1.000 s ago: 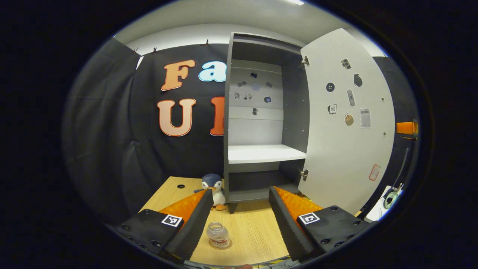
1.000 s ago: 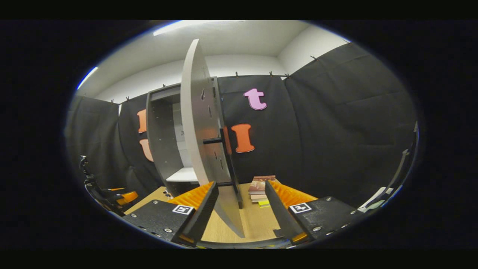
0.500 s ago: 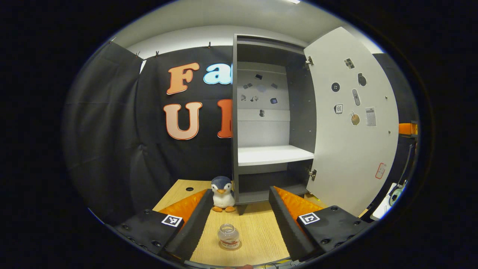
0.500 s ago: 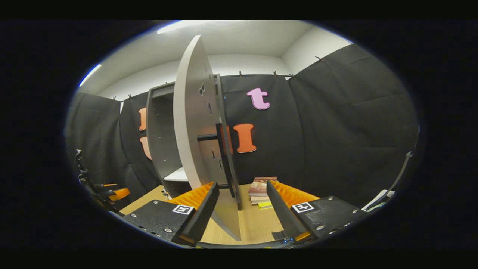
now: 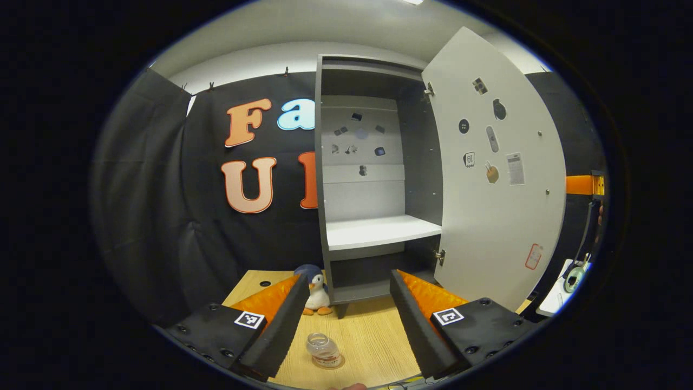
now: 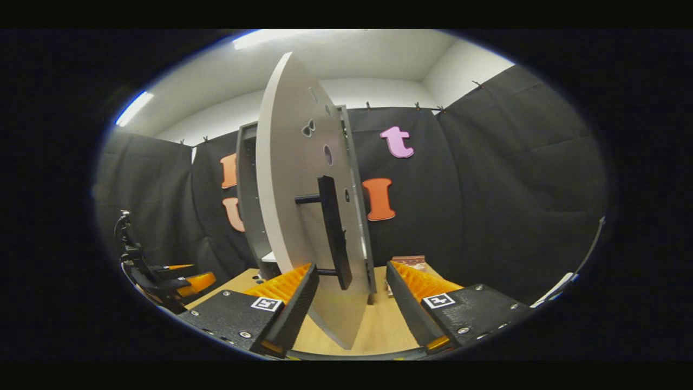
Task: Open the cabinet door with the right hand, grasp the bottle in the cabinet with the left hand and place it on the coaster, then close the cabinet door with the right hand.
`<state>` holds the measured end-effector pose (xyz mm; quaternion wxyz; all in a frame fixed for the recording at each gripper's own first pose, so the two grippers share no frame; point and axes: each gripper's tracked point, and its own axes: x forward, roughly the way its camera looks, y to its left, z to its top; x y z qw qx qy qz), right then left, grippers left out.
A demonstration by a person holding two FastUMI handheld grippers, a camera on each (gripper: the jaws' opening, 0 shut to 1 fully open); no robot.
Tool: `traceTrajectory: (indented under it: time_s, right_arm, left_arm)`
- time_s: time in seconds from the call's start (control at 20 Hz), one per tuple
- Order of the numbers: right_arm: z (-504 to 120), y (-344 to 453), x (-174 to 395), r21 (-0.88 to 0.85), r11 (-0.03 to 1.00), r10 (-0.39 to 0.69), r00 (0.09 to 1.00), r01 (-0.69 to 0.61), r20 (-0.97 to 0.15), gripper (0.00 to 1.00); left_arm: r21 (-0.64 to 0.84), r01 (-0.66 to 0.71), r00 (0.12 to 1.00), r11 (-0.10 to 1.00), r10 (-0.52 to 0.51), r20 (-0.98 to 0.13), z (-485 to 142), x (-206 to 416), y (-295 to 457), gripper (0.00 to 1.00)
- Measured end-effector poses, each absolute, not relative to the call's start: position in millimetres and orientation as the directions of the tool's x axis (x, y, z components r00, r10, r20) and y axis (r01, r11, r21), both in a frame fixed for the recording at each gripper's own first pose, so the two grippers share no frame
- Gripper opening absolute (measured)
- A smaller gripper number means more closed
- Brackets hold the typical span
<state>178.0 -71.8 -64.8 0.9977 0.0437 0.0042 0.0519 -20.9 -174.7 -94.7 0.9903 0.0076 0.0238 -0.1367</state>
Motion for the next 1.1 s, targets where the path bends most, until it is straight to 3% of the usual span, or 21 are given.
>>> traceTrajectory:
  time_s: [0.85, 0.95, 1.0, 1.05, 1.1]
  right_arm:
    - [-75.2, 39.7, 231.0, 0.112, 0.942, 0.321, 0.947, -0.316, -0.031, 0.81]
    - [-77.2, 54.9, 241.2, 0.11, 0.935, 0.342, 0.939, -0.337, -0.038, 0.75]
    - [-77.5, 61.6, 247.3, 0.11, 0.932, 0.35, 0.936, -0.344, -0.038, 0.89]
    - [-76.3, 61.6, 251.0, 0.108, 0.929, 0.359, 0.933, -0.353, -0.039, 0.83]
    - [-76.2, 64.6, 255.9, 0.105, 0.928, 0.364, 0.93, -0.359, -0.041, 0.84]
  left_arm:
    - [-0.031, 0.136, 0.986, 0.99, -0.139, -0.094, -117.5, 15.7, -92.4, 0.98]
    - [-0.031, 0.129, 0.987, 0.991, -0.132, -0.09, -115.9, 21.5, -86.5, 0.97]
    - [-0.031, 0.116, 0.99, 0.993, -0.119, -0.081, -112.5, 22.0, -81.3, 0.97]
    - [-0.033, 0.117, 0.991, 0.993, -0.119, -0.058, -107.2, 21.5, -78.8, 0.97]
    - [-0.028, 0.117, 0.992, 0.993, -0.118, -0.044, -102.4, 22.3, -77.8, 0.99]
